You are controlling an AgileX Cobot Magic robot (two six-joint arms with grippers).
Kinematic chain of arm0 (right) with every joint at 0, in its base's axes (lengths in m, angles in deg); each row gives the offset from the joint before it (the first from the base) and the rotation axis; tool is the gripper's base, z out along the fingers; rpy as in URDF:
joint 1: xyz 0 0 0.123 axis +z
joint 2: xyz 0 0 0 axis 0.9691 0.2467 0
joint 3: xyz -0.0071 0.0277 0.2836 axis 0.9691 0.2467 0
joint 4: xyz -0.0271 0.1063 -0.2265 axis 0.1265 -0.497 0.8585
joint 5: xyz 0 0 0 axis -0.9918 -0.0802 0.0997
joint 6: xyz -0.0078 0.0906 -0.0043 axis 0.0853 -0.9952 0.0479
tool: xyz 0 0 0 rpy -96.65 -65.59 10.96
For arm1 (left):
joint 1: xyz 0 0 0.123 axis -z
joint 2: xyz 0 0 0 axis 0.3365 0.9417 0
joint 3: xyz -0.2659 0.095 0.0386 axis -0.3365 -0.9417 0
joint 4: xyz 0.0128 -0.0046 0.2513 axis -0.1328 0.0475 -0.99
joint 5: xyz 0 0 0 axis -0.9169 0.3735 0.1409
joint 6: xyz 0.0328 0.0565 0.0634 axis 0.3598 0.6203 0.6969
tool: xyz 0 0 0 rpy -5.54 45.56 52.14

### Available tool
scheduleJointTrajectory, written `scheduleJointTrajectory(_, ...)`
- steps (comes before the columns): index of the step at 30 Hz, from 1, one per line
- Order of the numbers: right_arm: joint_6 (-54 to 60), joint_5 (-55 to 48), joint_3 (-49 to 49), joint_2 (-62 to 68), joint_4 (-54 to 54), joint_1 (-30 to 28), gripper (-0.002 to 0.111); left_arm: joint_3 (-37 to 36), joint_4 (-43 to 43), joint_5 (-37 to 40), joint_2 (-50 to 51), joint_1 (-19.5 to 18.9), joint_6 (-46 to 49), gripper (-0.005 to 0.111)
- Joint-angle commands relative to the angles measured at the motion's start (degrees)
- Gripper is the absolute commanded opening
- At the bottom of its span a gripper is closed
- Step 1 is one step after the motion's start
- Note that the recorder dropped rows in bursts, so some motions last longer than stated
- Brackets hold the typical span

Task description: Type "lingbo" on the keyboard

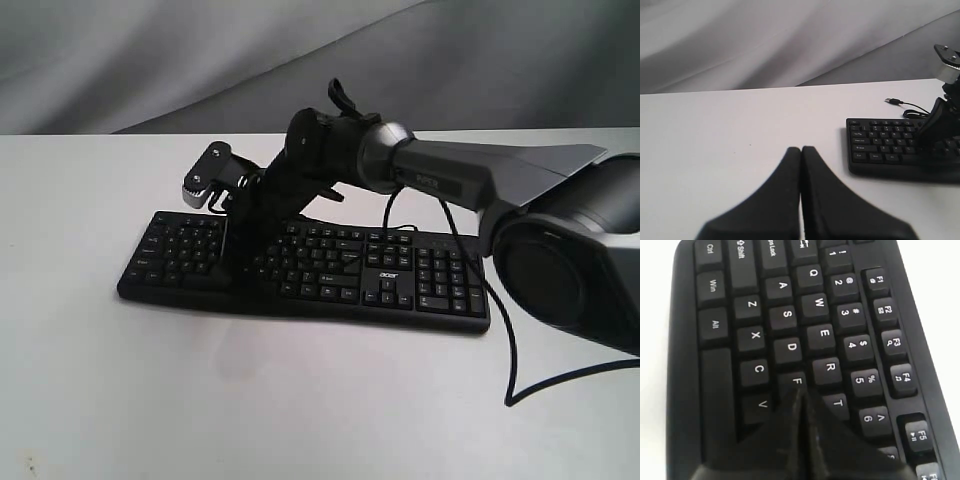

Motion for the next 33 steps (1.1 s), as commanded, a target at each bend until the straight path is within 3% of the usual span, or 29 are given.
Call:
scheduleJointTrajectory(1,-0.1,-1.2,-0.1,-0.5,0.6,0.0,0.0,-0.3,0.2,-0.4,-0.2,-0.1,-0.1,0.001)
scheduleJointTrajectory(12,-1.5,-6.2,0.3,-3.0,2.1,0.3,0.0,-0.3,0.2,-0.4,-0.2,-0.1,-0.1,0.001)
scheduleJointTrajectory(33,-1.9,-4.9,0.7,-1.5,2.4,0.7,0.0,-0.3,0.2,-0.4,-0.2,-0.1,-0.1,0.001)
